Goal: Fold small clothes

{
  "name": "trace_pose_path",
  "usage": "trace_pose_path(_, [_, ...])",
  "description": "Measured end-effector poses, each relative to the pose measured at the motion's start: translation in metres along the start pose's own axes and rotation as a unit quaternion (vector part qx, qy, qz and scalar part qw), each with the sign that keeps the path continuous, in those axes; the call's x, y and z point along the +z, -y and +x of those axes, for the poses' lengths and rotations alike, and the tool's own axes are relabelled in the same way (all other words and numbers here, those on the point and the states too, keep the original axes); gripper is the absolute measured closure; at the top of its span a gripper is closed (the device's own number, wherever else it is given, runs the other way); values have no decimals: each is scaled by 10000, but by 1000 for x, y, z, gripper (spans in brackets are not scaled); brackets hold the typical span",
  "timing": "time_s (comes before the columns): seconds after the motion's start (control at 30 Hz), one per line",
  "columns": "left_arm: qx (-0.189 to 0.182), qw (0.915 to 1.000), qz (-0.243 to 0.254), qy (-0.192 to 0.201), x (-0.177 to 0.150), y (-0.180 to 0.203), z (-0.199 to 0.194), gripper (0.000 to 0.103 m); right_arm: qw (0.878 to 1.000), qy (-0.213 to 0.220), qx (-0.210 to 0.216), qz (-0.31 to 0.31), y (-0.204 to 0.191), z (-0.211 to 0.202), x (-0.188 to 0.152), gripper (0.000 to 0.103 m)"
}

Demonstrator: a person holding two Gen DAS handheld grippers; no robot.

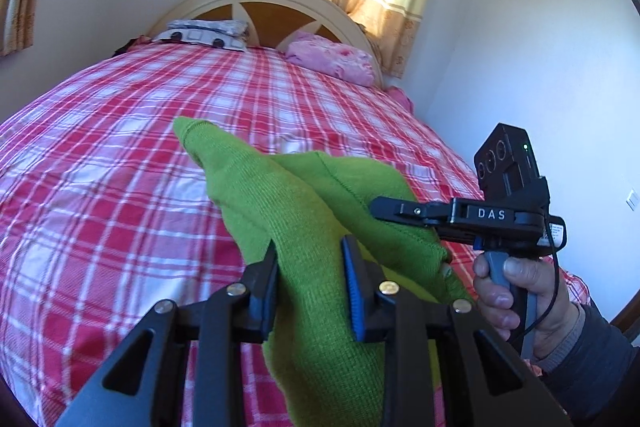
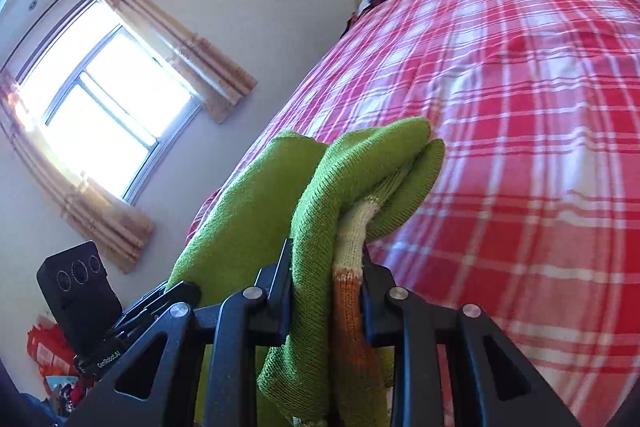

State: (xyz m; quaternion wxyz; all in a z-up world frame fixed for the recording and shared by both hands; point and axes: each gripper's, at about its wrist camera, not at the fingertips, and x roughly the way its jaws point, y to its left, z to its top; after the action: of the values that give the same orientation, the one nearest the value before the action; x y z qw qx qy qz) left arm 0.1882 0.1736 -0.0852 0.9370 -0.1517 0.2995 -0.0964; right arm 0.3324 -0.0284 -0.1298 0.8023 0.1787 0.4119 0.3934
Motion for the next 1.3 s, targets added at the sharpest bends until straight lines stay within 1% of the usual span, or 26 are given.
trace_pose_path(0.37, [370,9987,-308,154,-7,-54,-28,76,9987,-377,255,-220,-36,62,2,77])
trace_pose_path(0.57, [504,9976,-458,159,-12,-72,-35,76,9975,-571,311,-288,-47,90,-1,77])
trace_pose_path(0.93, [643,9962,-521,268,-21,-86,-54,76,9959,-716,387,-406,-62,111,2,77])
trace_pose_path(0.97, [662,9961,-512,273,-21,-88,-55,77,9956,-731,396,-424,-63,114,2,77])
trace_pose_path(1.0, [694,9960,-495,275,-23,-89,-56,80,9955,-740,395,-437,-63,116,3,77])
trace_pose_path(1.3, [840,9948,-579,16,-45,-109,-56,82,9947,-880,384,-362,-59,136,-7,77])
